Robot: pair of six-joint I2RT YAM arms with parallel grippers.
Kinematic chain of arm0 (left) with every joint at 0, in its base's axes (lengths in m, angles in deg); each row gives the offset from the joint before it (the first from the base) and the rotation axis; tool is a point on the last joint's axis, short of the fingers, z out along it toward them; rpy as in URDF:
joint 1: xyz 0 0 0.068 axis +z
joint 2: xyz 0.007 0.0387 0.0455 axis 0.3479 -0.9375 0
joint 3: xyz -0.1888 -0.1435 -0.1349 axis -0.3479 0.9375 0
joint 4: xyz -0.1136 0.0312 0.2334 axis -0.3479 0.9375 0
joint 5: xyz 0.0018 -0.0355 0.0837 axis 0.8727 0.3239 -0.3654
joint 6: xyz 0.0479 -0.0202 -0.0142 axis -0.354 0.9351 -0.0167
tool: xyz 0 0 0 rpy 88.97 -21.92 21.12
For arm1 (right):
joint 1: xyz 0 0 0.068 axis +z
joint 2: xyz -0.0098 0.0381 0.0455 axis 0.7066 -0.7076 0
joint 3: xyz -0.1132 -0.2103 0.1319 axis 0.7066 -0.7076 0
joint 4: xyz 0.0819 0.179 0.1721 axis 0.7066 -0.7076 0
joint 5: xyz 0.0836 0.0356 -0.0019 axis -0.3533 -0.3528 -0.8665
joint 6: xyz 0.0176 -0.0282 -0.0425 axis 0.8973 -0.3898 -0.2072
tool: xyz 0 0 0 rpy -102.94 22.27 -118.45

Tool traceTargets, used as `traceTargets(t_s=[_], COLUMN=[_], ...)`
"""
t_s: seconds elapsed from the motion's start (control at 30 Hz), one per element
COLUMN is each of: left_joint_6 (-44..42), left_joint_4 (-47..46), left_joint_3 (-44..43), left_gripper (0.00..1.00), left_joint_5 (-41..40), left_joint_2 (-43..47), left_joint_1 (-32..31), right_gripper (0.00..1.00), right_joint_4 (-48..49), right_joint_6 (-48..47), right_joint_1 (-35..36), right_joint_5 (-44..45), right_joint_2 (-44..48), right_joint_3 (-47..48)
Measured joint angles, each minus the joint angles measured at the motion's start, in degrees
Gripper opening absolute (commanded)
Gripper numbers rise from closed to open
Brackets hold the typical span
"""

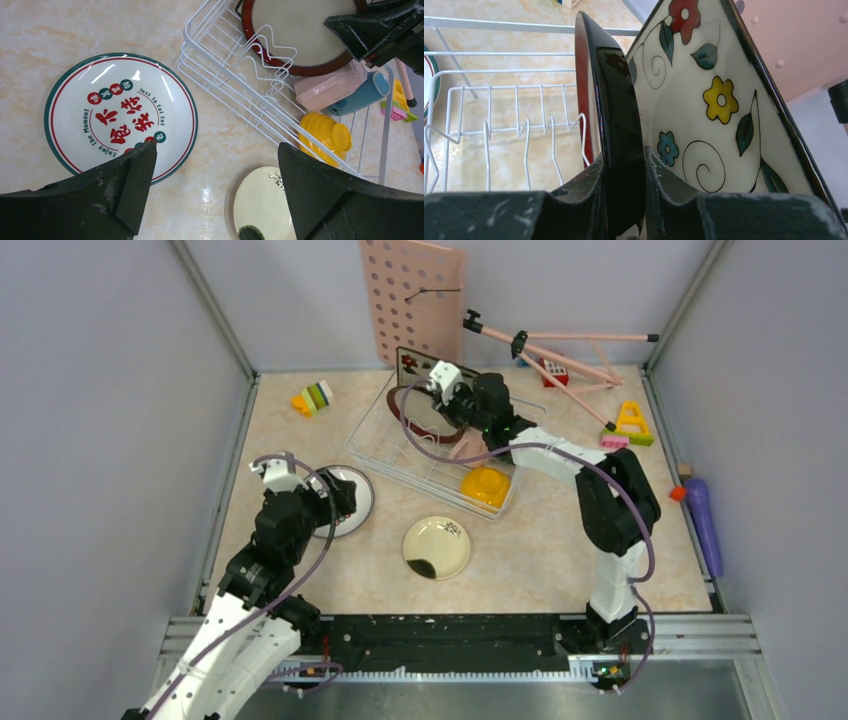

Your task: Load the mixed dishes into the dish rack

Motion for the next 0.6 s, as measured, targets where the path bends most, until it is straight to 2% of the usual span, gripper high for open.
traceTargets(t_s=[0.1,0.2,0.3,0.37,0.4,0.6], left_joint_6=[0.09,0.22,0.31,0.44,0.5,0.85], left_joint_4=[0.0,-0.02,-0.04,-0.04,-0.02,-0.13], left_joint_3=[0.0,0.02,0.13,0.31,0.35,0.46], left_gripper=[0.96,0.96,0.96,0.96,0.96,0.96], left_joint_5=[0.0,0.02,0.04,0.15,0.26,1.29], left_joint_2=[-0.37,-0.66,-1.03,-1.31,-1.51,-1.99], left_joint_1=[0.0,0.0,0.0,0.0,0.0,0.0], right_gripper=[0.16,0.38,0.36,0.53,0.58,0.61], right_joint_4=[0.7,0.92,2.36,3.87,4.48,5.6], right_joint_6=[2.03,4.15,6.4,7.69,8.39,11.21], right_joint_1=[-0.33,-0.46,-0.48,-0.76,-0.9,-1.2], right_joint_5=[-0.13,0.09,1.18,2.01,2.34,2.47], right_joint_2=[-0.42,-1.03,-1.68,-1.68,-1.68,-0.68], right_joint_3=[-0.26,-0.09,0.87,2.6,3.61,6.32])
